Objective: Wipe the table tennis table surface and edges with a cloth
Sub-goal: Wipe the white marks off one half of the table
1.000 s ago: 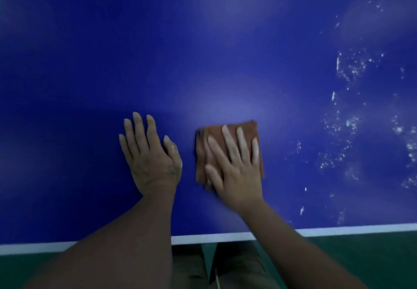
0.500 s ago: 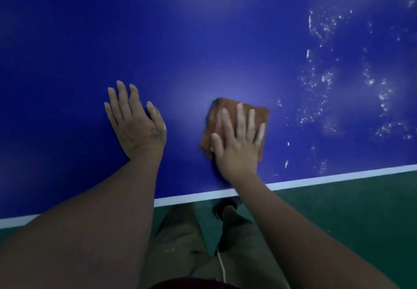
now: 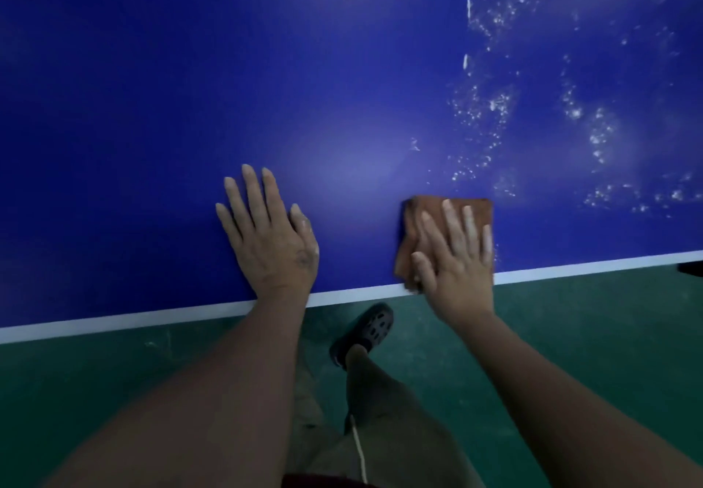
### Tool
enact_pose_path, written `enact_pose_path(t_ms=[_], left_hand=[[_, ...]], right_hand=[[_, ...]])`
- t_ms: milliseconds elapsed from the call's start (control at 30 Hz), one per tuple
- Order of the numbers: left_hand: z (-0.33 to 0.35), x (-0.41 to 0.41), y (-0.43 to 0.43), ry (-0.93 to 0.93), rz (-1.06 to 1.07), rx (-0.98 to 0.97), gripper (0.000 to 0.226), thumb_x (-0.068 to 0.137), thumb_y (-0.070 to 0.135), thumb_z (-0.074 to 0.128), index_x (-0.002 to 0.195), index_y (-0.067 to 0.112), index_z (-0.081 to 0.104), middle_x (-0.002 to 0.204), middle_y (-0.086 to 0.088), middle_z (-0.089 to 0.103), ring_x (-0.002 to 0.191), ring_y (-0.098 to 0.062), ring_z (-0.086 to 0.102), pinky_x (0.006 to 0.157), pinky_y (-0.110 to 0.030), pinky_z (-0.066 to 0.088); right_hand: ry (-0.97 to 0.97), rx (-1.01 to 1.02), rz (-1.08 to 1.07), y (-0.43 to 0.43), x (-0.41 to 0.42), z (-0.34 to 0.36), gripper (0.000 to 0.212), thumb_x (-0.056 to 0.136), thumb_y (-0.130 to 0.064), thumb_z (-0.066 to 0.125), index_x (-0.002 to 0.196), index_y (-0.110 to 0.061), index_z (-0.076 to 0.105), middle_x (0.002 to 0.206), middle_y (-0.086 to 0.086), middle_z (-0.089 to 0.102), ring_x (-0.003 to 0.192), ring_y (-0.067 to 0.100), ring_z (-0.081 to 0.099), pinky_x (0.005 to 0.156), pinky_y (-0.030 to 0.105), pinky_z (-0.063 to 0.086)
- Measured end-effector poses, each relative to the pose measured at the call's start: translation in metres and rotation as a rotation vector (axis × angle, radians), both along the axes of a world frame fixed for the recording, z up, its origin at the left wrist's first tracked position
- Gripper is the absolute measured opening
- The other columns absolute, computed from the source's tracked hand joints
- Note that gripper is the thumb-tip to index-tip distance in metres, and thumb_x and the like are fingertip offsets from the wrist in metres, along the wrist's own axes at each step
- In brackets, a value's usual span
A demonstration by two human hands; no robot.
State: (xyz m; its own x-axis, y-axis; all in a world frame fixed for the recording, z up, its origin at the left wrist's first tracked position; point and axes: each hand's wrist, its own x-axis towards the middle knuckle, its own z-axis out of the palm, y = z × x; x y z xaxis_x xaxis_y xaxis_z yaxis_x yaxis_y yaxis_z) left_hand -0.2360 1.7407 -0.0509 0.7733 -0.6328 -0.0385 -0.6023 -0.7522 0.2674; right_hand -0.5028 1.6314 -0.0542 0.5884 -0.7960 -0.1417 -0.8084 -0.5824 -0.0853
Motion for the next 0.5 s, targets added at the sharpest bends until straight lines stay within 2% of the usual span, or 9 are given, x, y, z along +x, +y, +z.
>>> enact_pose_path(t_ms=[133,233,333,500], left_hand=[[-0.008,-0.033,-0.008,-0.008,-0.002,0.069,0.072,0.116,0.05,0.027,0.175,0.011,0.01,0.184,-0.012,0.003,0.17,-0.037,-0.001,0.136,-0.062,0.006],[-0.014,-0.033,-0.007,-0.023,0.011,0.068,0.075,0.115,0.054,0.026,0.176,0.013,0.009,0.184,-0.011,0.003,0.17,-0.036,-0.001,0.136,-0.062,0.006],[-0.015,-0.034,-0.007,-0.02,0.015,0.078,0.076,0.114,0.055,0.024,0.176,0.014,0.009,0.184,-0.011,0.002,0.17,-0.035,-0.002,0.136,-0.062,0.007],[-0.015,-0.035,-0.009,-0.032,0.02,0.082,0.076,0.113,0.055,0.023,0.176,0.015,0.009,0.184,-0.01,0.002,0.17,-0.033,-0.002,0.136,-0.06,0.006]], right_hand=[[0.051,0.033,-0.246,-0.04,-0.055,0.007,0.066,0.109,-0.062,0.022,0.171,-0.036,0.023,0.181,-0.005,0.006,0.168,0.027,0.002,0.131,0.066,0.007],[0.064,0.039,-0.322,-0.037,-0.044,0.008,0.068,0.109,-0.061,0.02,0.172,-0.035,0.016,0.182,-0.001,0.0,0.168,0.028,-0.003,0.13,0.068,0.003],[0.025,0.014,-0.253,-0.012,-0.01,0.006,0.067,0.109,-0.058,0.028,0.171,-0.034,0.021,0.182,0.003,0.004,0.167,0.033,0.001,0.131,0.067,0.003],[-0.116,-0.002,0.024,0.022,0.025,-0.005,0.062,0.112,-0.058,0.036,0.169,-0.033,0.032,0.18,0.002,0.014,0.167,0.033,0.008,0.131,0.068,0.007]])
